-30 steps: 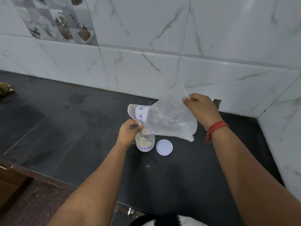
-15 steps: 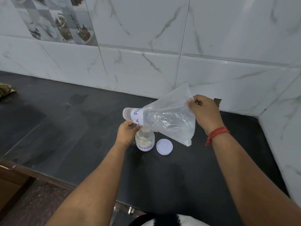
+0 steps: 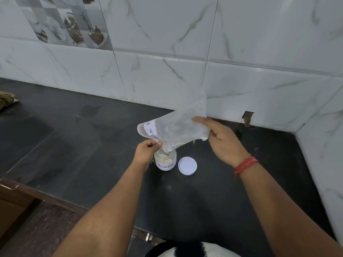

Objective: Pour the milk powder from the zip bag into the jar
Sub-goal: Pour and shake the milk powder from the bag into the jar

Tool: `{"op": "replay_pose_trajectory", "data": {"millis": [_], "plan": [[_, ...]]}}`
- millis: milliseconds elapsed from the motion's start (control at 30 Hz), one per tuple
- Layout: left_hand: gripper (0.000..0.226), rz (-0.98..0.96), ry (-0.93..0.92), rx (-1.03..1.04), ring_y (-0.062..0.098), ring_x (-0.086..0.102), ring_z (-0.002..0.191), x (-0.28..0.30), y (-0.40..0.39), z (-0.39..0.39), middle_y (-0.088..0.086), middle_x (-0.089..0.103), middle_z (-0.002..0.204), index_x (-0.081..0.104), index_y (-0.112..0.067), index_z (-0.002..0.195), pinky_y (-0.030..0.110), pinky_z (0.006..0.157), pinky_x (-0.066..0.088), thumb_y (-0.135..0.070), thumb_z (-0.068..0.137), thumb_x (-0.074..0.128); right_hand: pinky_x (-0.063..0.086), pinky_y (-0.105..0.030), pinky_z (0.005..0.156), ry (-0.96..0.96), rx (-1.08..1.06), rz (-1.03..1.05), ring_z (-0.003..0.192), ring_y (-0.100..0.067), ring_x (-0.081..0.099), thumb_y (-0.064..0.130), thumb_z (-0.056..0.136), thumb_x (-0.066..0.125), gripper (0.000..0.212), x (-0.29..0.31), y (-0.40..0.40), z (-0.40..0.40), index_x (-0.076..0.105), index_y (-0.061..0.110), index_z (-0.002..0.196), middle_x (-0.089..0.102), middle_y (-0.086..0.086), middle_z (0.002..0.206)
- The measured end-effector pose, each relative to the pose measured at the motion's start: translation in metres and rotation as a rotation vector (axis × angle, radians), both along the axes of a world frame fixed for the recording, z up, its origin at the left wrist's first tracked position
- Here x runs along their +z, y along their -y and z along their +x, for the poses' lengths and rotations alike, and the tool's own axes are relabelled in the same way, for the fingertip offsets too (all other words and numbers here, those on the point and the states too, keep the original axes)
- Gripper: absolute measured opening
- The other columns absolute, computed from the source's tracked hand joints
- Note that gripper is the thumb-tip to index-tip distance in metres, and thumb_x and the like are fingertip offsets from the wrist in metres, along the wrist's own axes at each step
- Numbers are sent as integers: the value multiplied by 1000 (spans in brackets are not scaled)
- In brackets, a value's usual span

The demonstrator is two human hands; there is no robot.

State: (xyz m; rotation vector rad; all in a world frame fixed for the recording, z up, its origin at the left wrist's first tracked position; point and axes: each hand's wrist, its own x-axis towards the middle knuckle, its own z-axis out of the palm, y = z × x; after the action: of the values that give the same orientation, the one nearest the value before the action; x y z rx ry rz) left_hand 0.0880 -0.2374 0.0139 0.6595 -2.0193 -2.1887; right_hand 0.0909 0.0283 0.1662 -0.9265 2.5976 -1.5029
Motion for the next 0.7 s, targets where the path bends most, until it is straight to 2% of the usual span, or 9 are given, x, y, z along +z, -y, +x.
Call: {"op": "replay_pose_trajectory", "data": {"millis": [67,100,167,267,400,500,567,633,700], "plan": [[12,0,1,-8,22,66,85,0,0,-1,6,76,90,73,0,97,31,72,54,-11,93,73,35,-4,98,-127,-65,128,114,-5,57,-10,89,47,49,2,2,-1,67,17,124,66,6,121],[15,-2,2,-12,22,66,85,0,0,-1,8,75,92,72,2,100,32,73,54,-11,93,73,39,-7,91,-183,-124,117,105,-8,61,-6,90,52,38,4,4,-1,70,15,117,69,5,112],[21,-17,2,-28,23,63,86,0,0,-1,13,72,96,70,6,103,36,76,51,-13,93,73,46,-18,84,-255,-228,67,94,-13,63,0,92,55,25,7,7,-2,72,13,105,72,3,100],[22,-47,9,-21,23,67,89,-1,0,-2,12,75,101,70,3,107,37,78,53,-14,93,74,50,-35,85,-223,-238,130,92,-19,63,6,95,53,21,9,15,-2,72,12,103,71,0,98],[23,-16,8,3,22,70,97,-2,-2,-2,12,77,107,72,1,109,35,88,57,-14,91,76,52,-36,89,-274,-264,78,97,-15,61,3,92,52,29,9,18,1,69,16,112,67,2,109],[9,12,8,27,18,71,86,-4,-1,-3,3,79,92,74,-5,98,29,75,58,-11,91,75,53,-30,93,-320,-289,48,101,-14,58,0,87,57,51,8,21,7,57,23,133,49,1,126],[1,34,1,25,15,72,83,-3,-1,-3,0,79,88,75,-10,91,27,74,57,-11,91,74,50,-25,93,-380,-315,61,107,-15,55,-3,84,59,64,8,23,9,50,27,140,38,-2,134],[4,42,-1,22,14,72,83,-3,-1,-3,-1,80,87,76,-13,89,25,73,56,-11,92,74,48,-24,98,-360,-252,125,116,-14,51,-7,83,56,64,6,24,11,53,24,139,36,-3,140],[6,53,0,12,13,72,81,-2,-2,-3,-1,80,88,76,-15,87,28,75,56,-13,92,74,41,-15,101,-339,-247,112,125,-11,46,-8,84,52,67,5,24,13,51,25,142,36,-3,144]]}}
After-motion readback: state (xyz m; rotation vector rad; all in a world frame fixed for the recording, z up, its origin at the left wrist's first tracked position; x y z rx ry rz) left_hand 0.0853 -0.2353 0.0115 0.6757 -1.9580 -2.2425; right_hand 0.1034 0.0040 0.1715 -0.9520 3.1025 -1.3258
